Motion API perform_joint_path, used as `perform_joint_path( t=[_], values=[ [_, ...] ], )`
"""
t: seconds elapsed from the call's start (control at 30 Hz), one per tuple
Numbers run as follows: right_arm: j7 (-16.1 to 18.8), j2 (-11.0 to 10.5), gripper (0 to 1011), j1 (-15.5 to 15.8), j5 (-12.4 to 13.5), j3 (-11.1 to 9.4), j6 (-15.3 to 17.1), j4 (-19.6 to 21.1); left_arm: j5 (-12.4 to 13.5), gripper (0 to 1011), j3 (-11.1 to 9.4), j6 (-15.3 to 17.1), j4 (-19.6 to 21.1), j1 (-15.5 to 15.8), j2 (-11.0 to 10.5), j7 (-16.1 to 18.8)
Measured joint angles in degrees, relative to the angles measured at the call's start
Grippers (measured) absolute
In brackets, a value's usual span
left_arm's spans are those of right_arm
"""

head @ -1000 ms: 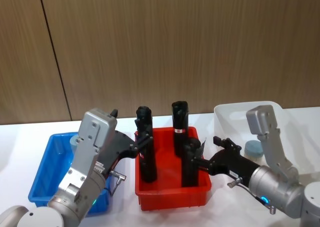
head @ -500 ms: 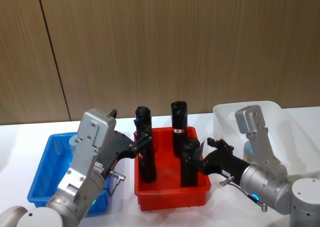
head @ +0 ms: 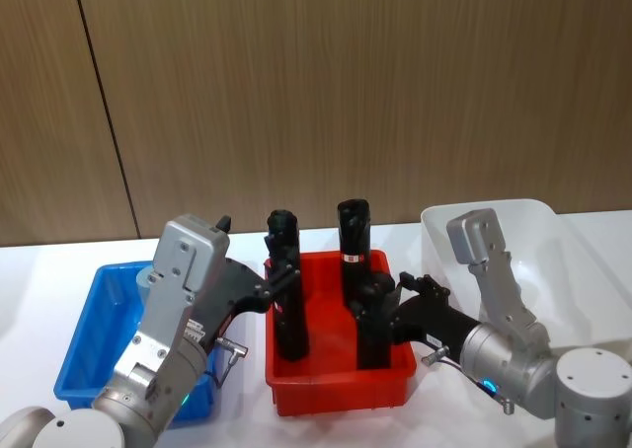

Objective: Pick the cotton swabs from the blue box and place them into the white box.

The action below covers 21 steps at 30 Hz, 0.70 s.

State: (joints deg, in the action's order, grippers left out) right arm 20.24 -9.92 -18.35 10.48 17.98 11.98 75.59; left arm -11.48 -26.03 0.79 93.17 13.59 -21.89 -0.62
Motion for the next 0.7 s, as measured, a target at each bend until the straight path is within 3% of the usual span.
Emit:
perform_joint_path(
  t=[0.33, 0.53, 0.7],
  values=[
    [-0.8, 1.1, 993, -1.6, -1.1, 0.5, -0.9, -2.6, 0.0, 1004, 0.0, 0.0, 0.0, 0.0, 0.0, 0.0],
    [-1.1, 1.6, 870, -2.2, -1.5, 0.8, -1.4, -3.5, 0.0, 1004, 0.0, 0.0, 0.0, 0.0, 0.0, 0.0],
    [-1.3, 1.8, 708, -2.5, -1.6, 0.9, -1.7, -3.9, 0.0, 1004, 0.0, 0.0, 0.0, 0.0, 0.0, 0.0]
  ],
)
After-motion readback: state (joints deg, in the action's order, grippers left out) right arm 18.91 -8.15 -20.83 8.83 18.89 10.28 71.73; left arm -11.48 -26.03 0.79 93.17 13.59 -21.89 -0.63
